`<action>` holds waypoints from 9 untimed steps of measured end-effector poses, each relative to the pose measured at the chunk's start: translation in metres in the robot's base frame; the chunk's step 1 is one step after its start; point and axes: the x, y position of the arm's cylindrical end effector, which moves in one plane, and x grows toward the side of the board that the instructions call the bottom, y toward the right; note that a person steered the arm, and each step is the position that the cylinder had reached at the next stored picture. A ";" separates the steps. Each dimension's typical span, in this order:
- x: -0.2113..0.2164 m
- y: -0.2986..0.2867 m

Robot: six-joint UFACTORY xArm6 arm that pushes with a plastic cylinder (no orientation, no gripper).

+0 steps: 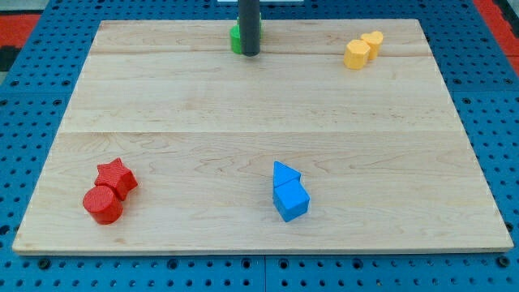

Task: Move your arm towards the center right of the board

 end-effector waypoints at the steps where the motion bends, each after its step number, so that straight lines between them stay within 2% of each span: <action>1: 0.021 0.003; 2: 0.064 0.012; 3: 0.090 0.029; 5: 0.104 0.055; 7: 0.129 0.113; 9: 0.137 0.118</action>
